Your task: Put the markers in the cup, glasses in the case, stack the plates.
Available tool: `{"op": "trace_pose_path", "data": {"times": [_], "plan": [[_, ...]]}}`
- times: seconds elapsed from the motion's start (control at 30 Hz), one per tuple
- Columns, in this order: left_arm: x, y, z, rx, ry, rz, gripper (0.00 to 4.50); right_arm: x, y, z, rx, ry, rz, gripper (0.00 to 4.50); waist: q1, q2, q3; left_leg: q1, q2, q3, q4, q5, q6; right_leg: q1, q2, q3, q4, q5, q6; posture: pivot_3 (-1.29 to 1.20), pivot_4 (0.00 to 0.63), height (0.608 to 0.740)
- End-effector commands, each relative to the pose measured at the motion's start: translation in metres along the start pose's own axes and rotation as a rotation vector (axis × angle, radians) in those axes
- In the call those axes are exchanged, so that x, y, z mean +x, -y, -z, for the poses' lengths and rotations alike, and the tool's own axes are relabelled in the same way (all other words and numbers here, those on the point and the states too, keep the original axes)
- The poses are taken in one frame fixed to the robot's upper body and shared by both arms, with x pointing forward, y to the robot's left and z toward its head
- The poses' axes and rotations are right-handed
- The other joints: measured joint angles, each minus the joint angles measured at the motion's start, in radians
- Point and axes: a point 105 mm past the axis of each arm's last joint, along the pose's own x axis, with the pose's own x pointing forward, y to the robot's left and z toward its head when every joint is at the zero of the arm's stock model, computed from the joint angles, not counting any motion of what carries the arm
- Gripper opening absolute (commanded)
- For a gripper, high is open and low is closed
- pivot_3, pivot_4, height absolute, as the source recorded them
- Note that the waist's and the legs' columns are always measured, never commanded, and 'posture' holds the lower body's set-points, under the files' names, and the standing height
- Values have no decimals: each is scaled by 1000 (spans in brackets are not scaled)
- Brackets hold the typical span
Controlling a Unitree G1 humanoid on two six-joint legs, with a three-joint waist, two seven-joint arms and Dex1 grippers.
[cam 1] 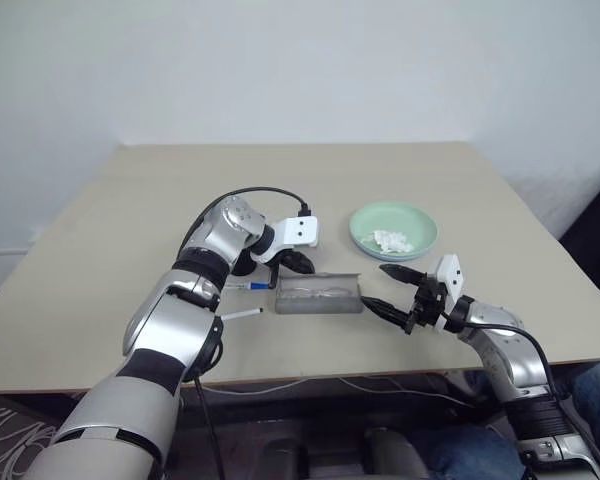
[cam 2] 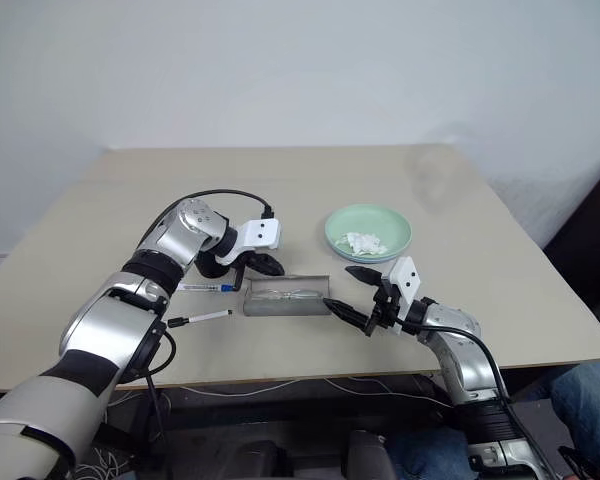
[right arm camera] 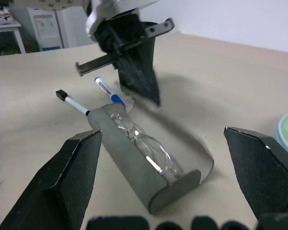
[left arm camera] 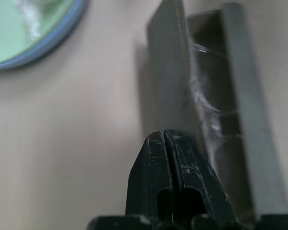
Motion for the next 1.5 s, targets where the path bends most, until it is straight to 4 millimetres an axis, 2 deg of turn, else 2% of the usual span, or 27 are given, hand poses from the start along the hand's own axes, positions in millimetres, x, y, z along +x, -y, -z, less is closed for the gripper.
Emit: {"op": "trace_pose_path", "data": {"times": [0.03,0.23,0.43,0.57,0.7,0.8,0.87,0.97,1.17,1.5], "plan": [[-3,12,1,33,-3,41,27,7,-1,-18,-41,47,-31,4412,0,0,0,0,0,0,0,0,0,0,0,0,0,0,0,0,0,721],[-4,25,16,30,-47,34,27,10,-1,-14,-35,41,-52,4412,0,0,-1,1,0,0,0,0,0,1,0,0,1,0,0,0,0,721],[-22,19,3,-10,39,-41,27,13,-1,-6,-32,32,-71,4412,-1,0,-1,1,1,0,0,0,0,0,0,0,1,0,0,0,0,721],[-49,22,-1,-8,84,-80,27,15,-1,-3,-31,30,-76,4412,-1,0,0,1,1,0,0,0,0,0,1,0,1,0,0,0,0,721],[-71,31,3,-12,76,-92,27,14,-2,1,-30,25,-79,4412,-1,0,0,1,1,0,0,0,0,0,0,0,1,-1,-2,0,0,721],[-93,47,21,-36,10,-62,27,13,-2,5,-26,20,-82,4412,-1,0,0,1,1,0,0,0,0,0,0,0,1,-1,-2,0,0,721],[-100,53,29,-53,-23,-52,27,13,-2,6,-24,18,-83,4412,-1,0,0,1,1,0,0,0,-1,-1,0,0,1,-1,-2,0,0,721],[-106,64,44,-104,-55,-31,600,14,-3,8,-21,15,-89,4412,1,0,0,1,1,0,0,0,-1,0,0,-1,1,-1,-3,0,0,721],[-101,69,64,-183,-77,-45,2686,21,-2,6,-23,21,-101,4412,0,0,0,1,1,0,0,0,-2,0,-1,-1,1,-1,-3,0,0,721],[-78,69,84,-250,-119,-34,2686,21,-4,7,-19,37,-81,4412,0,0,0,1,1,1,-1,0,-1,-1,-1,-1,1,-1,-3,0,0,721]]}}
